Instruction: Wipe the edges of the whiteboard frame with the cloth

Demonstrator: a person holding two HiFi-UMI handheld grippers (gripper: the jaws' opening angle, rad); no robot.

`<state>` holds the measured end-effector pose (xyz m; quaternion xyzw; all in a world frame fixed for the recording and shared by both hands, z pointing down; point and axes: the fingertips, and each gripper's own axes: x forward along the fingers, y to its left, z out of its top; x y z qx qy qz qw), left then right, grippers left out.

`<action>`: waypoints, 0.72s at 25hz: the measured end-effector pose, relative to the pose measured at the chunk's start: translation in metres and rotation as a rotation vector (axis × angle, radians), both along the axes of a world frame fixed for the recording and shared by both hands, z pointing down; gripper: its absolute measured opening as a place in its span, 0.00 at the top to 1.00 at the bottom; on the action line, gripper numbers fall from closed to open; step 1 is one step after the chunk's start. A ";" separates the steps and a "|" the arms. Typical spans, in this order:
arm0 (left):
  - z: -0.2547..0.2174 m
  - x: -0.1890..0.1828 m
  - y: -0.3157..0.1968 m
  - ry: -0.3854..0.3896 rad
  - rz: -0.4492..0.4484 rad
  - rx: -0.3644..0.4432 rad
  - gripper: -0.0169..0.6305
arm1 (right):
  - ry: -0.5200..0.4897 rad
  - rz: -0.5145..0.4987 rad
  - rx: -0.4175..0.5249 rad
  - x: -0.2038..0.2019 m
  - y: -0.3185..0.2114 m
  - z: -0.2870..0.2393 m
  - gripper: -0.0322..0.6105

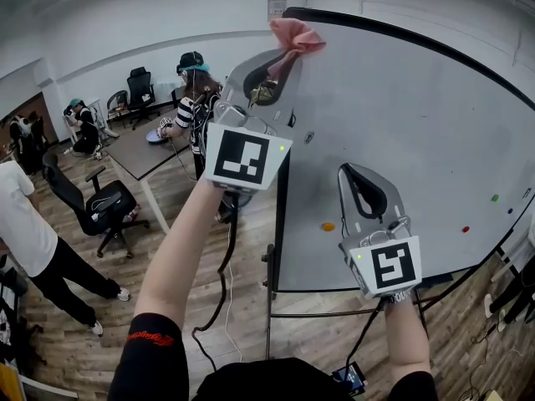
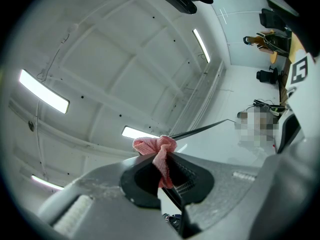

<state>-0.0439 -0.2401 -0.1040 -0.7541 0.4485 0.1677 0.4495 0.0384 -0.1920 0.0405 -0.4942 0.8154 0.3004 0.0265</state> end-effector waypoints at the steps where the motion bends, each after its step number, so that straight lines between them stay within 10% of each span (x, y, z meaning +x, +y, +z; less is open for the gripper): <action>1: 0.001 0.000 0.000 -0.001 -0.001 -0.001 0.94 | 0.000 0.000 -0.002 0.000 0.000 0.000 0.95; 18: 0.017 0.001 0.001 0.012 -0.004 -0.026 0.94 | 0.006 -0.006 -0.013 0.001 0.010 0.005 0.95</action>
